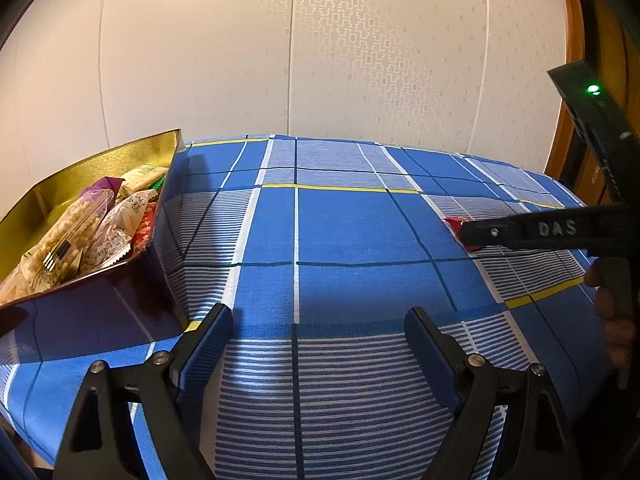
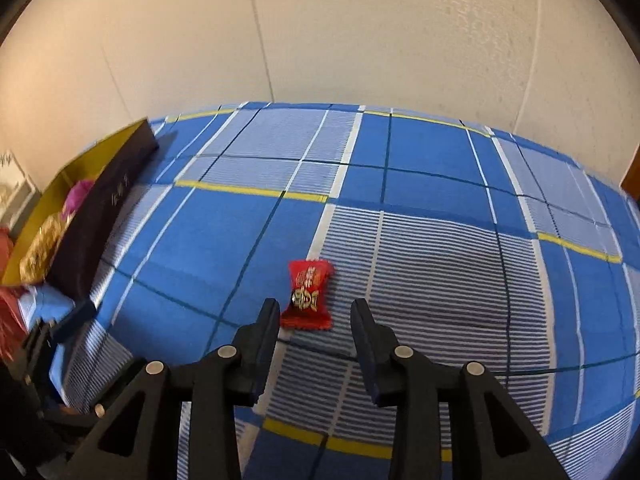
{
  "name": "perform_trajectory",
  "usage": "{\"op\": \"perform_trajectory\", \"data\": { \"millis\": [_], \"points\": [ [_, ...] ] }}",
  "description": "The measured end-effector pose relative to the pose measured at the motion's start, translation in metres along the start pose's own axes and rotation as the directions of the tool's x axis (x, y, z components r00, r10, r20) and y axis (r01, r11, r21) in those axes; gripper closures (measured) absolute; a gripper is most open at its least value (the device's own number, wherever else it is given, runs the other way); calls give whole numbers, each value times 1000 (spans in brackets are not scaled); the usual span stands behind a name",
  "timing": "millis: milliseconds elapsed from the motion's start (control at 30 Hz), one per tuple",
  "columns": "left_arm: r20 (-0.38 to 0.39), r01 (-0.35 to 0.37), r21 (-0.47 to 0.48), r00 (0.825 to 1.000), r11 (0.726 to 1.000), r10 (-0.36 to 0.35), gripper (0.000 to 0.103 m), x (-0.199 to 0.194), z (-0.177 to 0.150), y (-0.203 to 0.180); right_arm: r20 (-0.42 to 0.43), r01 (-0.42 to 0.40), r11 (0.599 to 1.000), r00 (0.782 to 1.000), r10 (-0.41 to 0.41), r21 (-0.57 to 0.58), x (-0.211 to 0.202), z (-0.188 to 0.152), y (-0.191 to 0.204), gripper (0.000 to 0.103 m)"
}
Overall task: Organize snacks
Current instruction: 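Close the right gripper on the red candy and lift it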
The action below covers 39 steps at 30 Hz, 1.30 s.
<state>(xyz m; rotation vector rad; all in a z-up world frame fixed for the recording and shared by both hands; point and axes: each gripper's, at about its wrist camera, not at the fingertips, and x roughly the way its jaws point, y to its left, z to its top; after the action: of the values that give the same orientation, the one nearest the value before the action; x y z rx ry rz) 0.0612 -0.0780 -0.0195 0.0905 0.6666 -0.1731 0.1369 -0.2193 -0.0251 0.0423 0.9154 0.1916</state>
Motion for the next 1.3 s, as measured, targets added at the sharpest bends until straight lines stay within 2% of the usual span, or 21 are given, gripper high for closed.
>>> {"op": "perform_trajectory", "data": {
  "millis": [100,200,367,867,1300],
  "points": [
    [-2,7,1,1000,1000,-7,14,0,0,2,2,-9,999,1000,9,31,6,3,0,66],
    [-3,13,-3,1000,1000,-13,14,-1,1,3,21,30,999,999,-31,14,9,3,5,81],
    [-4,9,-9,1000,1000,-9,14,-1,1,2,70,104,991,993,-98,-85,10,-5,16,81],
    [-43,21,-8,999,1000,-21,11,-3,3,4,108,104,993,989,-97,-62,7,-7,14,81],
    [-68,52,-103,996,993,-59,11,-16,1,13,115,126,990,986,-119,-61,6,-8,17,81]
  ]
}}
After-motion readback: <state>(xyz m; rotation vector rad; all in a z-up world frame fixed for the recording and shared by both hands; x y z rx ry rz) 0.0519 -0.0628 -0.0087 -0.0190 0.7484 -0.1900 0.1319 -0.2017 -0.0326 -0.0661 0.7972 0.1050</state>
